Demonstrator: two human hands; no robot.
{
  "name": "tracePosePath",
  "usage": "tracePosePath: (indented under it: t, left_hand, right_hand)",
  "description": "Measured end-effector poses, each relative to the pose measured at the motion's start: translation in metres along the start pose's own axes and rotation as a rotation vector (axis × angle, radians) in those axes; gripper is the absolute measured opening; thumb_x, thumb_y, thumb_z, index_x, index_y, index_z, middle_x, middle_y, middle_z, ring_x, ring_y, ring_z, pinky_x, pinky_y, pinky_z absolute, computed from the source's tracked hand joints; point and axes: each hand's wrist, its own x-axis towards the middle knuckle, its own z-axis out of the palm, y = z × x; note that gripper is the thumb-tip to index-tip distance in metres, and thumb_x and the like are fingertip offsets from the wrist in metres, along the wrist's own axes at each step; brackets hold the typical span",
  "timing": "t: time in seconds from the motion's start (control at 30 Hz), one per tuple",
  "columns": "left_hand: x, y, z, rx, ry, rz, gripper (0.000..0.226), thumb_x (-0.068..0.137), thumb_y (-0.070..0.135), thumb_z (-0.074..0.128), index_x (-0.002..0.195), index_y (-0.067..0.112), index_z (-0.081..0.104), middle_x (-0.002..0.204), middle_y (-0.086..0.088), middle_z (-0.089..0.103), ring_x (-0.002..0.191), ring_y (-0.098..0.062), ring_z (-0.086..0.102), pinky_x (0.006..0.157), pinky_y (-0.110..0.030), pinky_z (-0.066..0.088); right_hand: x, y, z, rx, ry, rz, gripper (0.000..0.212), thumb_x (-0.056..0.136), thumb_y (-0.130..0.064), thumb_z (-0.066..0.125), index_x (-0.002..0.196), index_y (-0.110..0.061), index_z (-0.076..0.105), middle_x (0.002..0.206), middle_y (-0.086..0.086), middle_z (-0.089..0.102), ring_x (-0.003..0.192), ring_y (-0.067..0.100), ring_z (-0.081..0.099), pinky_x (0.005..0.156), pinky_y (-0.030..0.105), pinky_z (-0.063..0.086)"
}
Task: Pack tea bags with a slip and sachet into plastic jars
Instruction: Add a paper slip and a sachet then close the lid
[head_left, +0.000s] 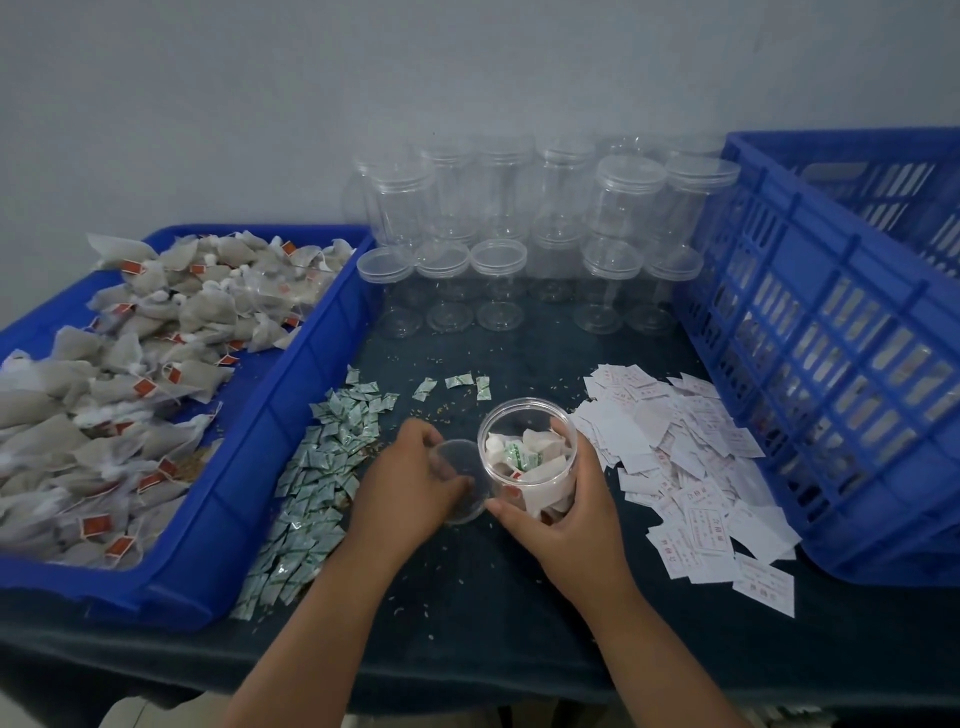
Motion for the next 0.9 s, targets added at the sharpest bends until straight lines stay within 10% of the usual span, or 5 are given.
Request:
tracePosePath:
  t: [0.17,0.27,0.4,0.5,0.9]
  left_hand:
    - [-0.005,0.020,-0.018,-0.543,0.139,0.023,0.004,0.092,0.042,0.073,0.095,0.041,0.070,0.091,0.016,0.075,0.081,-0.001,0.070,0.078,-0.037,0.060]
    - [-0.009,0.031,-0.033,-0.708,-0.070,0.109,0.010,0.101,0.045,0.062,0.110,0.045,0.066,0.111,0.015,0.075,0.102,-0.003,0.071,0.093,-0.041,0.059]
    - [-0.019,0.041,-0.041,-0.343,-0.285,0.450,0.065,0.091,0.069,0.060,0.148,0.067,0.030,0.141,0.036,0.047,0.132,0.010,0.048,0.099,-0.016,0.047]
    - [-0.024,0.050,-0.036,-0.065,-0.208,0.531,0.085,0.075,0.081,0.067,0.150,0.062,0.031,0.135,0.035,0.032,0.136,0.005,0.035,0.109,-0.025,0.042]
    - [-0.035,0.091,-0.031,0.165,-0.200,0.596,0.052,0.078,0.082,0.063,0.116,0.048,0.058,0.127,0.019,0.042,0.122,-0.007,0.042,0.104,-0.033,0.041]
  right_hand:
    - [0.000,0.003,0.000,-0.016,-0.049,0.010,0.087,0.068,-0.046,0.096,0.138,-0.065,0.048,0.139,-0.029,0.062,0.131,-0.002,0.060,0.094,0.010,0.052]
    - [-0.001,0.006,0.002,-0.064,-0.043,0.018,0.088,0.064,-0.053,0.097,0.137,-0.057,0.049,0.138,-0.024,0.063,0.129,0.003,0.062,0.094,0.015,0.055]
    - [-0.001,0.008,0.004,-0.090,-0.030,0.003,0.082,0.068,-0.053,0.095,0.138,-0.049,0.054,0.132,-0.017,0.069,0.119,0.011,0.069,0.089,0.023,0.059]
    - [-0.001,0.011,0.003,-0.110,-0.043,0.012,0.079,0.072,-0.046,0.092,0.141,-0.044,0.055,0.129,-0.013,0.070,0.115,0.017,0.071,0.086,0.041,0.064]
    - [0.005,0.025,-0.002,-0.041,-0.131,0.047,0.073,0.073,-0.026,0.090,0.138,-0.042,0.061,0.120,-0.008,0.075,0.107,0.016,0.076,0.083,0.045,0.066]
